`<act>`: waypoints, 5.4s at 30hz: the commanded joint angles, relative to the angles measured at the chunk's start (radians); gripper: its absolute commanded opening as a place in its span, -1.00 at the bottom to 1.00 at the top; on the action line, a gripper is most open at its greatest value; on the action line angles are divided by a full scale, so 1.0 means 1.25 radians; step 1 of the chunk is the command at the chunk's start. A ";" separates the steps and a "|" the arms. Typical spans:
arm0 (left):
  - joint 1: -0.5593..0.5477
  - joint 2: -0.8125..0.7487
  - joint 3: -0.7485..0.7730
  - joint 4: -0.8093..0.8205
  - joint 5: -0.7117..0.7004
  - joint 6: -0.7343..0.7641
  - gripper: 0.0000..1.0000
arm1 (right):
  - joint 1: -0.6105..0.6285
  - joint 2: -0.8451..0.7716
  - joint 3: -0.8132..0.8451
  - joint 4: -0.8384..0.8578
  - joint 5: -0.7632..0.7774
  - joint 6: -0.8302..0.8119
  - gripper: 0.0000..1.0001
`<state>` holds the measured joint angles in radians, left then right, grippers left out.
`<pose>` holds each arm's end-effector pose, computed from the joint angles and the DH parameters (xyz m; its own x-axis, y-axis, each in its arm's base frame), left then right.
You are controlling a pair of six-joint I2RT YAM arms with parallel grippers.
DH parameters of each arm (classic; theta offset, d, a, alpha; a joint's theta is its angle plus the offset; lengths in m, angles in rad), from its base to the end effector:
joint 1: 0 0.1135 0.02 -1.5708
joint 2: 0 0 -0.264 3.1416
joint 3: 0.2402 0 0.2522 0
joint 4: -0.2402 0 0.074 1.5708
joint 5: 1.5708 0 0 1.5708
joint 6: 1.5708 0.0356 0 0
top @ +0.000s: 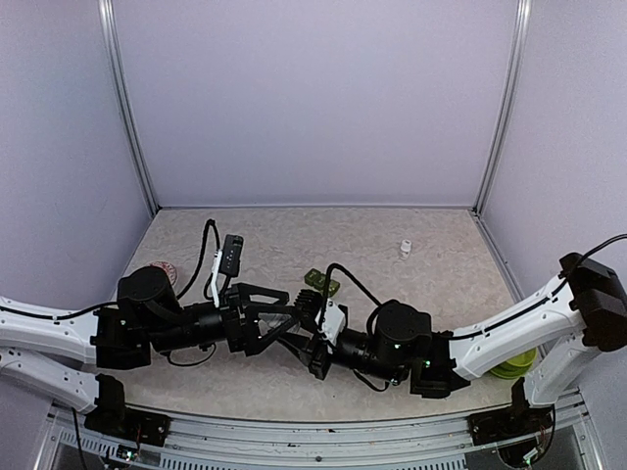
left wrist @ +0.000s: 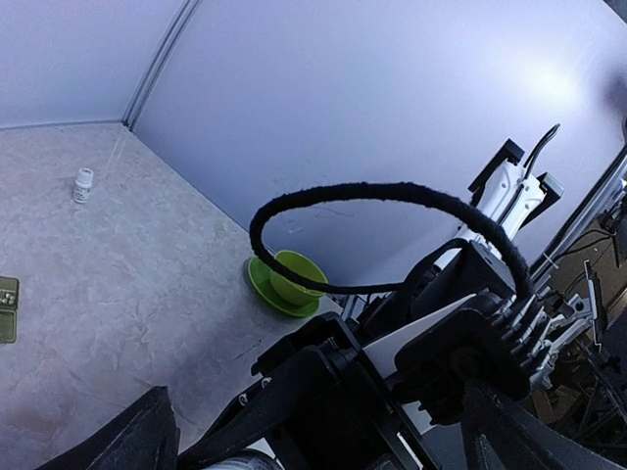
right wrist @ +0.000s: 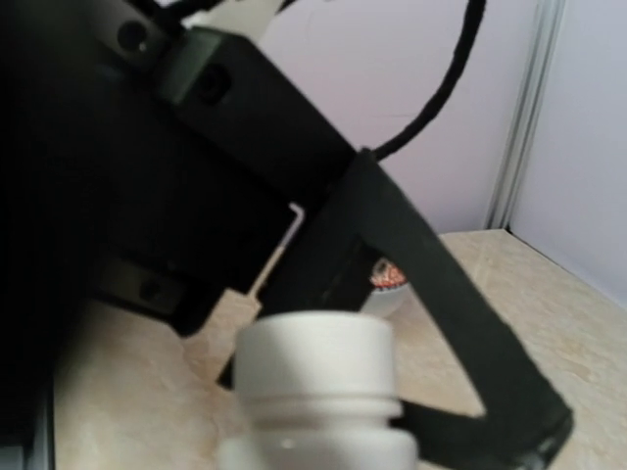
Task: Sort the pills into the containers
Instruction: Screw the lid of the pill bottle onto the pill bottle, then pass from the right arm to the left
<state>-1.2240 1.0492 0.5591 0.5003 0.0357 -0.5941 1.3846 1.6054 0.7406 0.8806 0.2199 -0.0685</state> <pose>0.0812 -0.2284 0.2811 -0.5300 -0.1793 -0.8288 0.7908 0.2483 -0.5594 0.0710 0.3351 0.2316 0.0658 -0.0115 -0.9978 -0.9163 0.3951 -0.0650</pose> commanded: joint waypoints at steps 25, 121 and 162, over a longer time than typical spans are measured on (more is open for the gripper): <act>-0.010 -0.038 -0.002 -0.007 -0.005 -0.025 0.96 | -0.008 -0.154 -0.076 -0.050 0.099 -0.045 -0.85; 0.061 -0.006 0.034 -0.107 0.064 -0.093 -0.24 | -0.009 -0.106 -0.041 -0.090 0.039 -0.090 -0.86; 0.047 -0.015 0.007 0.030 0.234 -0.005 -0.76 | -0.032 -0.102 -0.060 0.039 -0.202 0.235 -0.82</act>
<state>-1.1328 1.0294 0.5594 0.4728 0.1844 -0.6418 1.3521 1.4624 0.6605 0.8612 0.0914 0.1452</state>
